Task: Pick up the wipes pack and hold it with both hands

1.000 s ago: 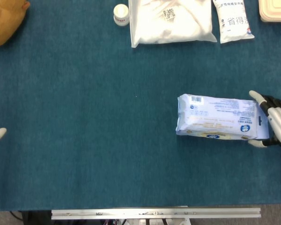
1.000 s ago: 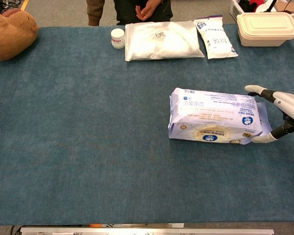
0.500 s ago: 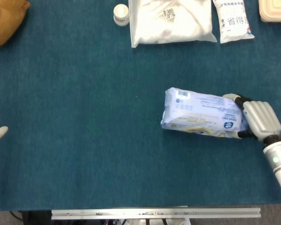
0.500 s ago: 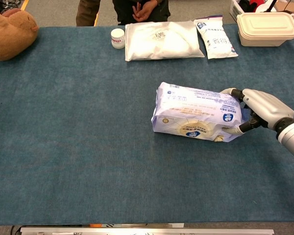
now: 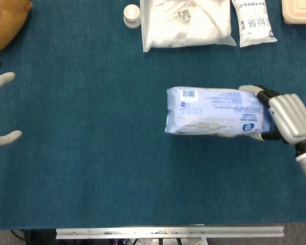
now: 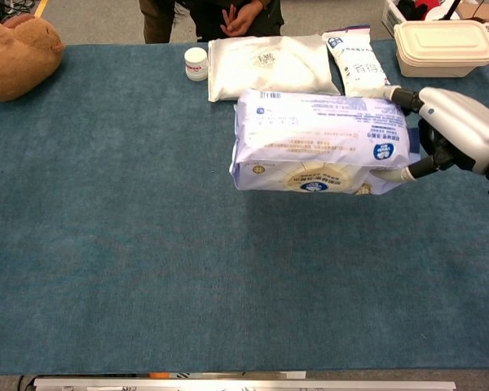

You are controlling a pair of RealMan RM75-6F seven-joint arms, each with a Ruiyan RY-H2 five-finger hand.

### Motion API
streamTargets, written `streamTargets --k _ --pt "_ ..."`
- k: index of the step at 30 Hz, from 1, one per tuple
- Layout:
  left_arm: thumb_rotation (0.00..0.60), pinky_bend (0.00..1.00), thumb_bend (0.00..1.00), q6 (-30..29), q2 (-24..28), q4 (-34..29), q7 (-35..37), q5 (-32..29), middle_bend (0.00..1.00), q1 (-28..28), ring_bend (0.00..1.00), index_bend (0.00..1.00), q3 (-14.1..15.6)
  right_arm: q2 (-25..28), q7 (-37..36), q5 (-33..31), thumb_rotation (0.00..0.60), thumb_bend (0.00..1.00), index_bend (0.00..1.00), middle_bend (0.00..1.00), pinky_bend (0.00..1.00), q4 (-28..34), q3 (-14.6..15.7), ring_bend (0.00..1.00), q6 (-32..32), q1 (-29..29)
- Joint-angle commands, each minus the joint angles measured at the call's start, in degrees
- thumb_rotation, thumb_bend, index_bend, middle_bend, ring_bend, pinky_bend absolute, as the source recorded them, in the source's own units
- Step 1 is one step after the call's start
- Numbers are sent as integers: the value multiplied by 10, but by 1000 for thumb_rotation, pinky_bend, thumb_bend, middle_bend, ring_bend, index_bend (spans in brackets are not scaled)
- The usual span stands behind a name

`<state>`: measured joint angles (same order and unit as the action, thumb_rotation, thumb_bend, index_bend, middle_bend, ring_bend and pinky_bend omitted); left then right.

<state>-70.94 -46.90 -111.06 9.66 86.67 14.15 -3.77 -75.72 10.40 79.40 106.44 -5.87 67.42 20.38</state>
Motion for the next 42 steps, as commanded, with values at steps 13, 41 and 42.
streamTargets --k 13,41,42 --pt "600 94 96 76 -2 -15 25 46 5 79 0 0 -7 -62 126 -81 600 411 639 558 768 67 -73 631 -40 103" --pt "600 95 95 136 5 -40 40 -51 0 134 0 0 -29 -295 235 -153 600 411 639 557 768 -51 -127 631 22 213" --pt "600 94 95 136 5 -41 41 -51 0 134 0 0 -29 -299 235 -155 600 411 639 556 768 -55 -128 631 21 216"
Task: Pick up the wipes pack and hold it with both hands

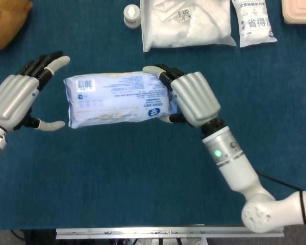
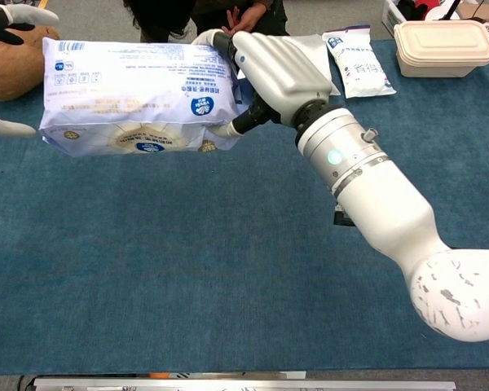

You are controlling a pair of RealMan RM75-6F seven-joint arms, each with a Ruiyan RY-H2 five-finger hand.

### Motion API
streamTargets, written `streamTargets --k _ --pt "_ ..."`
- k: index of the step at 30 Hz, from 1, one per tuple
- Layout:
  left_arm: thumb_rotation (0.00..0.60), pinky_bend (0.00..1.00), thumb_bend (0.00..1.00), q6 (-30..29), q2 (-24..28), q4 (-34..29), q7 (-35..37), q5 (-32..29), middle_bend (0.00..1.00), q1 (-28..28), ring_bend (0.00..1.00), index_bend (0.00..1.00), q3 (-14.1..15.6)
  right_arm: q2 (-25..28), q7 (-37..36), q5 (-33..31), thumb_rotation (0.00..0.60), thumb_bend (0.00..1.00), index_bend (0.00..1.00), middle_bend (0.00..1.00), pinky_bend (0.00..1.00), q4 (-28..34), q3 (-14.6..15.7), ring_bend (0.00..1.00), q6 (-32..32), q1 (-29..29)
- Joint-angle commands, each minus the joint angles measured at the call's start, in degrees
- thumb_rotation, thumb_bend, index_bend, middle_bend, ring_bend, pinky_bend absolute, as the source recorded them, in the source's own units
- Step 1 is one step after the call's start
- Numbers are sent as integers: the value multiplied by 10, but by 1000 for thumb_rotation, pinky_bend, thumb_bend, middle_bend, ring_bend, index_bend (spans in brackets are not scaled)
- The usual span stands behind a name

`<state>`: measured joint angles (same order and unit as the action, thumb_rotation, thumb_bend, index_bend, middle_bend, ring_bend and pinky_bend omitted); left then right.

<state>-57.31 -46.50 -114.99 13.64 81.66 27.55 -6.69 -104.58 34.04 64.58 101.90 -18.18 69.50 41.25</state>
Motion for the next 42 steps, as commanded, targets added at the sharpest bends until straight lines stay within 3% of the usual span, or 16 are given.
streamTargets --k 1,17,29,42 --pt "600 94 95 0 2 -4 2 -1 0 0 0 0 1 -17 -2 -8 600 411 639 556 768 -16 -7 631 0 11" --pt "600 94 95 23 3 -27 20 -6 0 10 0 0 6 -75 -30 -31 600 411 639 556 768 -74 -27 630 6 36" --pt "600 101 95 60 27 -29 40 -7 0 19 0 0 17 -78 -51 -34 600 411 639 556 768 -94 -28 631 12 33" --pt "600 101 96 42 -25 -21 17 -54 0 30 0 0 -3 -100 -70 -40 600 411 639 556 768 -106 -34 631 7 41"
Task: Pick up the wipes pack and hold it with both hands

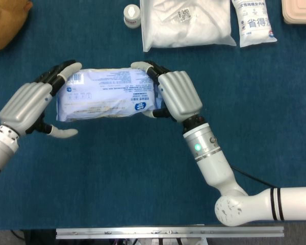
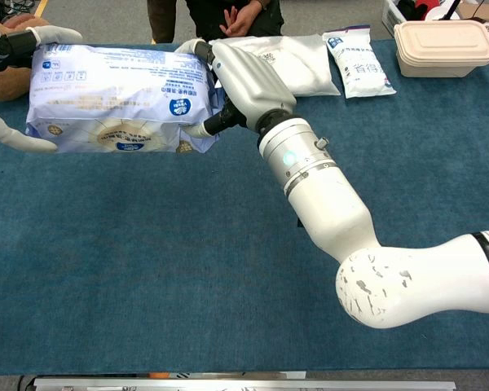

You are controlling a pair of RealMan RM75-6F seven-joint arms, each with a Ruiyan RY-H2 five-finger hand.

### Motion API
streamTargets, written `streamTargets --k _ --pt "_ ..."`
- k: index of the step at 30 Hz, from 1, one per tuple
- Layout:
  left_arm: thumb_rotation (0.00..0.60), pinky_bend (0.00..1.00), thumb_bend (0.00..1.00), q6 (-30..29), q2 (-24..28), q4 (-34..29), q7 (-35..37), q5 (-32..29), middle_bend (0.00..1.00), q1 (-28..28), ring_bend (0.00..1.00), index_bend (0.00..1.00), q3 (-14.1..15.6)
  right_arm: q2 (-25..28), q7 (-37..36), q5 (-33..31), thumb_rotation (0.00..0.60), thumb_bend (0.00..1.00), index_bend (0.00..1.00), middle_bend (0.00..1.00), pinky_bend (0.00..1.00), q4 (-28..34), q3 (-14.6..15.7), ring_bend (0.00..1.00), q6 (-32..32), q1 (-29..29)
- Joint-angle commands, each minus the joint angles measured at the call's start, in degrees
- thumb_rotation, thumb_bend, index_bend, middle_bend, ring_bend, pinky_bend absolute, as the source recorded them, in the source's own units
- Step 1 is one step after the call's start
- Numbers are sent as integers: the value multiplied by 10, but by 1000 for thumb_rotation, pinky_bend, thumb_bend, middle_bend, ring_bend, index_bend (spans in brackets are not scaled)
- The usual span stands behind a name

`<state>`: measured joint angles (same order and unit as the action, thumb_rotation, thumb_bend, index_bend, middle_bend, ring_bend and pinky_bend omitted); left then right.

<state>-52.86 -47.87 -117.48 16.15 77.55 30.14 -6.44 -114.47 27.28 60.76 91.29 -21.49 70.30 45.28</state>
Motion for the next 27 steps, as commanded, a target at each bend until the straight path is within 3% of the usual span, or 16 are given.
streamTargets --k 1,8,11,12,14,18,24,26,27 --pt "600 101 95 -3 -16 7 -12 -18 0 6 0 0 -8 -2 -3 -3 600 411 639 556 768 0 -1 631 -3 2" --pt "600 109 96 5 -31 21 -30 -34 0 15 0 0 -10 -7 -8 -2 600 411 639 556 768 0 -1 631 -7 5" --pt "600 160 96 -1 -38 25 -37 -35 0 15 1 17 -10 -8 -7 -1 600 412 639 556 768 0 0 631 -8 7" --pt "600 197 96 -7 -42 27 -40 -34 18 14 25 70 -12 -8 -8 -1 600 411 639 556 768 1 1 631 -9 7" --pt "600 275 96 -16 -49 29 -40 -36 102 11 122 196 -14 -8 -10 -1 600 411 639 556 768 2 3 631 -12 7" --pt "600 558 96 -39 -71 41 -44 -37 407 6 436 487 -19 -8 -17 1 600 411 639 556 768 3 4 631 -14 6" --pt "600 716 96 -39 -77 49 -49 -48 573 7 583 627 -21 1 -26 -2 600 410 594 524 737 6 8 586 -23 3" --pt "600 723 96 -41 -76 50 -49 -50 585 6 593 633 -21 11 -34 -4 600 403 474 451 655 10 12 493 -37 2" --pt "600 726 96 -42 -75 51 -47 -50 589 4 597 635 -22 18 -36 -8 600 397 362 378 588 14 14 414 -47 1"
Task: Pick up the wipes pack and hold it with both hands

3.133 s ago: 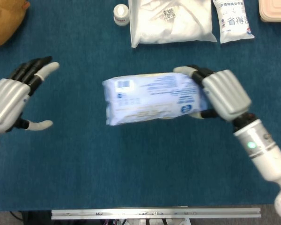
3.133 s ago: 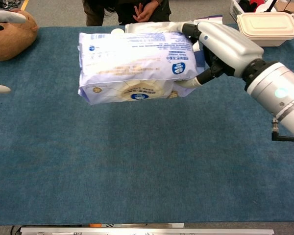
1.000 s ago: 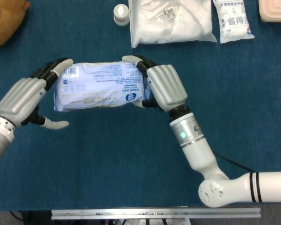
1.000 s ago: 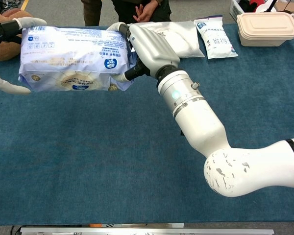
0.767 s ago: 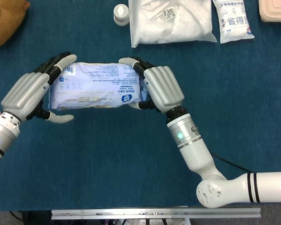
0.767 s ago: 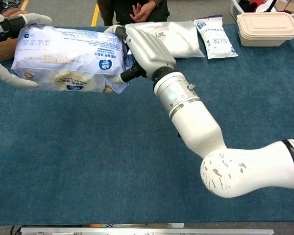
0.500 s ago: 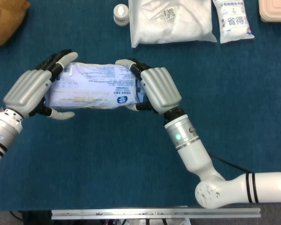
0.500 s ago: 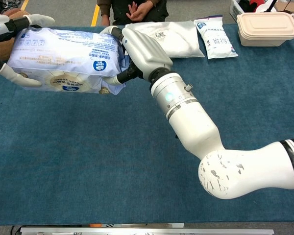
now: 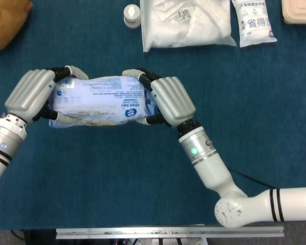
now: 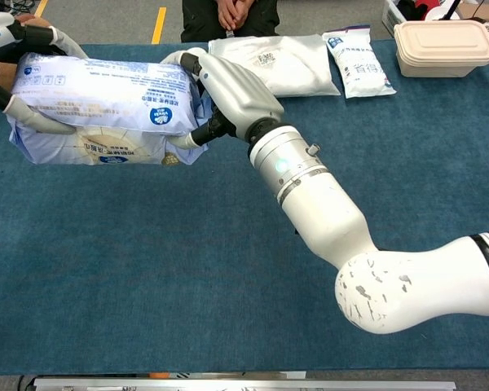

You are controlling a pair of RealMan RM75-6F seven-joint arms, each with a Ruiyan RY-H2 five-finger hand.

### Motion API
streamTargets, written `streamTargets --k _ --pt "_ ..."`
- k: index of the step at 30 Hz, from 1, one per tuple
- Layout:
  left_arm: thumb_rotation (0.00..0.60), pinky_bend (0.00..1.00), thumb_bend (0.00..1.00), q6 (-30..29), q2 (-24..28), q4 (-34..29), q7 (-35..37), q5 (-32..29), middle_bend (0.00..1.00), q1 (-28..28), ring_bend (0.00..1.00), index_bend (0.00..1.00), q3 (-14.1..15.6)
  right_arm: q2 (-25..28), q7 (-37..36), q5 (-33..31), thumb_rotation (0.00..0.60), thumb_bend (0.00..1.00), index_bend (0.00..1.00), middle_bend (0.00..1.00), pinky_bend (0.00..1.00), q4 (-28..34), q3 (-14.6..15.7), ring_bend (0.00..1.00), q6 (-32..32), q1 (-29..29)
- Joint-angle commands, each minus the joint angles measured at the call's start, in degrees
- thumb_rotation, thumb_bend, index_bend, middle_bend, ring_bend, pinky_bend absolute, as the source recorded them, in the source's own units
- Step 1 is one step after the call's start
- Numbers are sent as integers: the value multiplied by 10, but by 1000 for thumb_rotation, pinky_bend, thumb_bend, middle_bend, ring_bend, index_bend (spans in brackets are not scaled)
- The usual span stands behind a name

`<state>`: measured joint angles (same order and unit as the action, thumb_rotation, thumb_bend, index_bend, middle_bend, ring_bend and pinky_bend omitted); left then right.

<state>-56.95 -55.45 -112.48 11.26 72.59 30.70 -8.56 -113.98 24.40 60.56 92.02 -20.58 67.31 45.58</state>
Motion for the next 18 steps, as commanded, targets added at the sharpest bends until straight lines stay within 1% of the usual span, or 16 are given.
streamTargets --k 1,2,3,4,5,6,7,9,13,18 --pt "600 727 96 -2 2 2 3 0 591 -2 598 635 0 23 -9 -12 600 391 247 304 519 13 8 337 -29 -1" --pt "600 727 96 -3 3 4 3 0 590 -3 598 633 0 30 -8 -16 600 388 171 256 471 18 9 289 -36 -1" --pt "600 727 96 -3 4 5 5 0 590 -4 597 631 0 36 -6 -18 600 375 65 176 393 22 11 210 -40 -1" --pt "600 728 96 -3 5 5 6 0 590 -5 597 630 0 42 -7 -21 600 360 14 116 336 27 12 152 -46 -1" --pt "600 728 96 -2 7 6 9 2 590 -6 596 629 1 50 -7 -23 600 349 2 83 307 34 14 120 -52 -1" --pt "600 727 96 -3 9 7 10 3 591 -7 596 629 1 57 -7 -25 600 324 0 34 254 39 16 66 -56 -2" --pt "600 728 96 -4 10 7 13 6 591 -8 596 629 1 66 -9 -27 600 301 0 11 218 47 17 31 -62 -2" --pt "600 728 96 -7 13 8 17 10 592 -11 596 629 2 81 -11 -29 600 261 0 0 176 61 20 1 -70 -3" --pt "600 728 96 -10 20 8 27 14 592 -16 595 628 3 116 -8 -19 600 223 0 0 159 91 29 0 -71 -8" --pt "600 728 96 -15 30 10 39 23 592 -23 593 626 4 175 -10 5 600 214 0 0 159 139 42 0 -61 -25"
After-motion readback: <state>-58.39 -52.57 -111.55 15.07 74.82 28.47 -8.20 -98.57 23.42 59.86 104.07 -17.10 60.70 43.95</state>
